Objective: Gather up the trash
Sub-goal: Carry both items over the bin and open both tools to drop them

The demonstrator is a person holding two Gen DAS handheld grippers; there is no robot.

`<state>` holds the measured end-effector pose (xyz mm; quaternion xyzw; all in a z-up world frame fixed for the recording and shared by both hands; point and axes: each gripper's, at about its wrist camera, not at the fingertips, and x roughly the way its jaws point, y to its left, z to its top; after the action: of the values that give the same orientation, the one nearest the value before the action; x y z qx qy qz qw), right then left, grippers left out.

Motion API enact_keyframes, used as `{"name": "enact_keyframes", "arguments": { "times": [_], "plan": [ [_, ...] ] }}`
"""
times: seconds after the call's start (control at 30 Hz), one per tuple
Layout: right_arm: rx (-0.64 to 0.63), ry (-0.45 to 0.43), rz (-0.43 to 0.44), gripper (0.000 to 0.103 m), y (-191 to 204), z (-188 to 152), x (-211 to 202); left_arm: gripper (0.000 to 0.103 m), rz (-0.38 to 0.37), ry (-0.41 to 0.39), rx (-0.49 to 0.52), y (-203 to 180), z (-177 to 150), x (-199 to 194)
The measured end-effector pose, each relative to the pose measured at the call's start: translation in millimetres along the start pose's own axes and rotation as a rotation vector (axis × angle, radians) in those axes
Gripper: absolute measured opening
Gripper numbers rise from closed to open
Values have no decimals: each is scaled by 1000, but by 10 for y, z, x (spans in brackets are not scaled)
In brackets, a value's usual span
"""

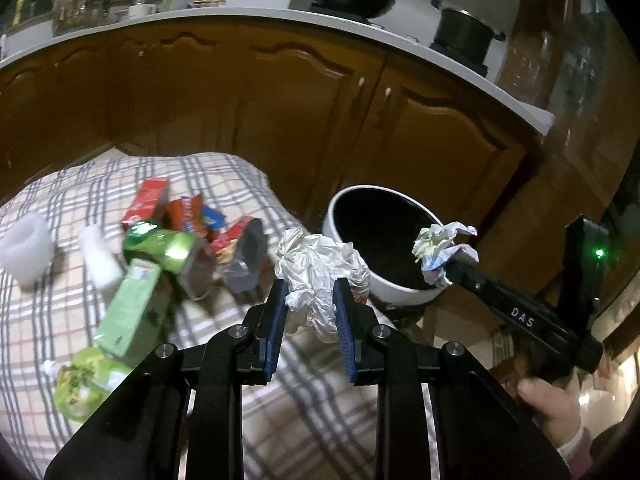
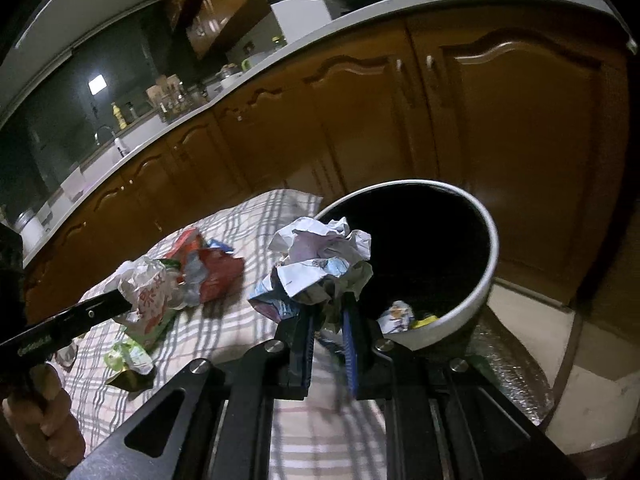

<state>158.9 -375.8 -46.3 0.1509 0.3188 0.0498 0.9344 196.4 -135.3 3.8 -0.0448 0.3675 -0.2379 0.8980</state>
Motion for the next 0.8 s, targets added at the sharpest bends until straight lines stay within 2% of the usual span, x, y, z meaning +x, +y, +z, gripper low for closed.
{"name": "enact_keyframes", "arguments": {
  "times": [0.3,0.8],
  "plan": [
    [15,-10,-46,13,-243,96,29,22,-36,29,43,-290,152,321],
    [5,6,-79,13,-490,279,194,23,-50,94,94,-674,330,908]
  ]
}}
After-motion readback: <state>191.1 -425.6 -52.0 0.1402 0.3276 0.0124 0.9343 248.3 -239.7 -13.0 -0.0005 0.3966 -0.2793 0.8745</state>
